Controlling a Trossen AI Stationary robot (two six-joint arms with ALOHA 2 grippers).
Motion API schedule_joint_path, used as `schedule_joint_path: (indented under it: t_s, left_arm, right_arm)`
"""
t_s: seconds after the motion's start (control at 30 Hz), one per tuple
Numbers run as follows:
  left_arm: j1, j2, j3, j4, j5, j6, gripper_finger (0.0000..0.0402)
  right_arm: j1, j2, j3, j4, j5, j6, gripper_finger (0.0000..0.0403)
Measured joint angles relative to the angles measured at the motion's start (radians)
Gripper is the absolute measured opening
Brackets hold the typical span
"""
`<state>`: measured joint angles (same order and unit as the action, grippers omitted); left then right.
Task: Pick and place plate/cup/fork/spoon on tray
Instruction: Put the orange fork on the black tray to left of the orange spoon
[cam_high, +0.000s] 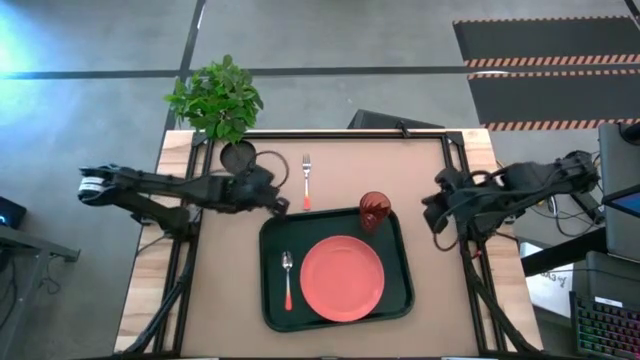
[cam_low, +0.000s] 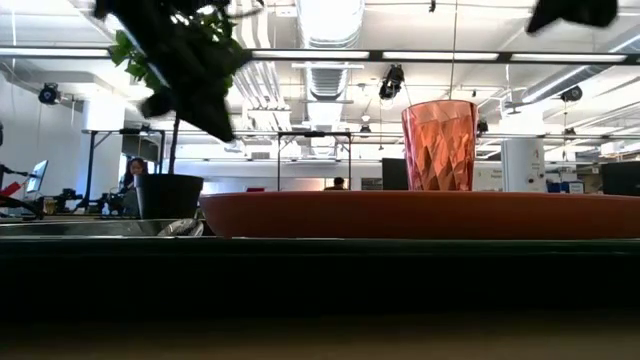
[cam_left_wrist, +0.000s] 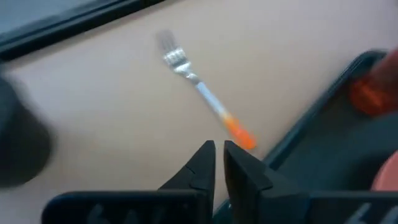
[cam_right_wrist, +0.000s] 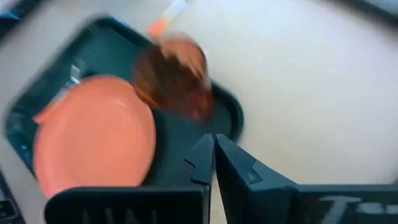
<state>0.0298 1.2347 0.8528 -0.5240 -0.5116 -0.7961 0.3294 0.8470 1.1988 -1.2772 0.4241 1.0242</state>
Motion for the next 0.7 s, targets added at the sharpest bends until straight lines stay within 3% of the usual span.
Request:
schedule_joint_path:
  t_s: [0.17, 0.33, 0.47, 0.7]
  left_arm:
    - [0.124, 0.137, 0.0, 0.247, 0.081, 0.047, 0.0074]
    - [0.201, 0.299, 0.062, 0.393, 0.268, 0.036, 0.0126]
    - [0.214, 0.431, 0.162, 0.348, 0.294, -0.001, 0.0129]
    - [0.217, 0.59, 0.363, 0.108, 0.299, 0.055, 0.0096]
  right_arm:
    - [0.0, 0.018, 0.137, 0.002, 0.033, -0.158, 0.0008]
    - [0.0, 0.042, 0.215, 0.002, 0.032, -0.281, 0.0008]
    - [0.0, 0.048, 0.237, 0.0, 0.015, -0.335, 0.0008]
    - [0.0, 0.044, 0.237, -0.006, -0.033, -0.384, 0.0008]
